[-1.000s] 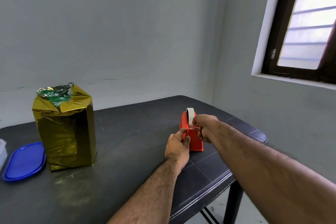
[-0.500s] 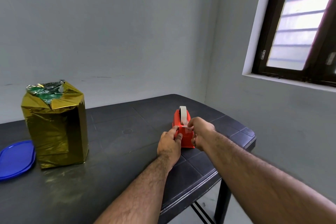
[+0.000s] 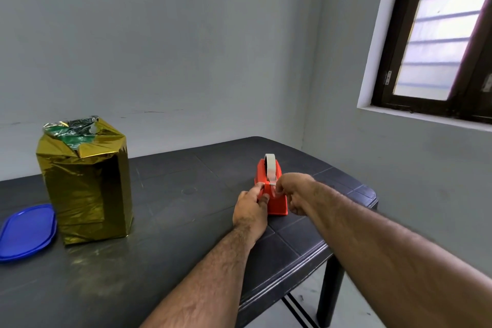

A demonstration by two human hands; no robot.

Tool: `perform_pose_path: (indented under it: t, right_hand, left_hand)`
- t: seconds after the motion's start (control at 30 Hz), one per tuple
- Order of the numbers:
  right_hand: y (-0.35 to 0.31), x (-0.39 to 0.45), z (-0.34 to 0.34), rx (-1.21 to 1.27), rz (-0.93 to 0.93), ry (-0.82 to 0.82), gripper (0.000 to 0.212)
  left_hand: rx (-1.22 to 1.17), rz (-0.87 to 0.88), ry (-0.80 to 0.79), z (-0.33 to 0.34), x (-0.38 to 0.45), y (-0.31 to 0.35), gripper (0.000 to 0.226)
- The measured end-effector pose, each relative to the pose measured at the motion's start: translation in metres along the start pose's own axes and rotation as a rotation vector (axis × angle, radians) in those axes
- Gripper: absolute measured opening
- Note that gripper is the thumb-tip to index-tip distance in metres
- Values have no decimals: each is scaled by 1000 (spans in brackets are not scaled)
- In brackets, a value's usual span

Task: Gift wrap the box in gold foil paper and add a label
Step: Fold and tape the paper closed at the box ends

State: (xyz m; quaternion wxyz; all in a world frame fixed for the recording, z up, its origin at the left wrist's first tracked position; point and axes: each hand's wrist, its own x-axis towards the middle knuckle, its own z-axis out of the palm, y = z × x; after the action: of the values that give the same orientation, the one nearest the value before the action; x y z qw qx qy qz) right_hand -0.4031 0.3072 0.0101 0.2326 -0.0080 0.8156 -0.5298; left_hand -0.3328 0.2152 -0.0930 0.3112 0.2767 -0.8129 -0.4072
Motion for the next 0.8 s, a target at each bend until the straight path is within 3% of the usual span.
perform_pose_path:
  t: [0.1,0.2,0.37,0.5,0.63,0.73,0.8]
  right_hand:
    - [-10,1,-7,-197,5,-50,30]
    - [-22,1,-7,-345,-34,-75,43]
    - [-27,-12,-11,-438,-67,-122,51]
    - [-19,-4,-9,-358,-34,-119,49]
    - [4,-11,-5,-188,107,-191,5]
    - [19,-14,6,-109,98,-243,26]
    - [18,-13,8,-82,82,-234,26]
  left_hand:
    - [-6,-5,-5,0,-1,3,46]
    - [-13,-18,-9,-1,-1,5,46]
    - [-5,-22,-10,-2,-1,4,47]
    - [8,-17,-9,0,3,4,48]
    - [45,-3,-35,0,-1,2,49]
    - [18,7,-53,-2,3,2,52]
    - [-34,14,-55,-2,5,-1,47]
